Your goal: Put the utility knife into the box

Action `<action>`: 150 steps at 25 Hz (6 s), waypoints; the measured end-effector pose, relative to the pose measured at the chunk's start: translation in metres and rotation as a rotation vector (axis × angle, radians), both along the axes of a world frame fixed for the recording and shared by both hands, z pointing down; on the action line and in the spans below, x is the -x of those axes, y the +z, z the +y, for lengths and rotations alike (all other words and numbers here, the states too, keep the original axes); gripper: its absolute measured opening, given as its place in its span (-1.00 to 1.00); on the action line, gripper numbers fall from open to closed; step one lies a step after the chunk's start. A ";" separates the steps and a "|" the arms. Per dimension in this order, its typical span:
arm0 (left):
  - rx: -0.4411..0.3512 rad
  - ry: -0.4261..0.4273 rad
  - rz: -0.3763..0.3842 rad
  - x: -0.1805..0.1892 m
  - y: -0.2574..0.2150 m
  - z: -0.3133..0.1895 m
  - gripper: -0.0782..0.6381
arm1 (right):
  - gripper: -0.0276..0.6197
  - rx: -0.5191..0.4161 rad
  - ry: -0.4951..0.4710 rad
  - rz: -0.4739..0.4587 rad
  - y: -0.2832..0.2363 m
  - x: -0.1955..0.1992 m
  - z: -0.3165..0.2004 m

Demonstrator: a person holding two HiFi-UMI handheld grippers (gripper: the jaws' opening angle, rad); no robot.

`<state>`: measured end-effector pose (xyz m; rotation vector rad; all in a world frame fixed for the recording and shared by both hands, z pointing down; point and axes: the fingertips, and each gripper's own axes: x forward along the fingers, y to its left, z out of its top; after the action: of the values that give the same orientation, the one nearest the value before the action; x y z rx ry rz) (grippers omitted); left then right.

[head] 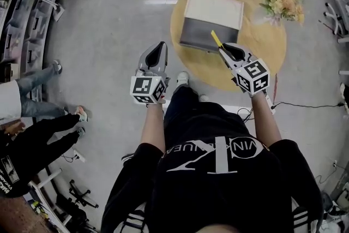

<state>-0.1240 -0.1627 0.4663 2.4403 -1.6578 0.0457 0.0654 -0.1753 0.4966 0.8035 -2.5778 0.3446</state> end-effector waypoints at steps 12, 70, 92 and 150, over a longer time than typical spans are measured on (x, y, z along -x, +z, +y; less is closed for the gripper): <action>0.027 0.066 -0.002 0.015 0.008 -0.053 -0.75 | -0.68 0.096 -0.069 0.230 0.035 0.024 -0.032; 0.160 0.135 0.082 0.054 0.066 -0.132 -0.75 | -0.68 0.237 -0.098 0.544 0.114 0.064 -0.086; 0.096 0.156 0.058 0.015 0.035 -0.112 -0.75 | -0.84 0.184 0.012 0.287 0.057 0.034 -0.072; -0.146 0.086 0.014 0.009 -0.086 -0.100 -0.75 | -0.87 -0.211 0.211 -0.067 -0.105 -0.027 -0.094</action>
<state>-0.1330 -0.2627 0.3800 2.6117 -1.6023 -0.0837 0.0924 -0.2692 0.3916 1.1628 -2.6277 0.1646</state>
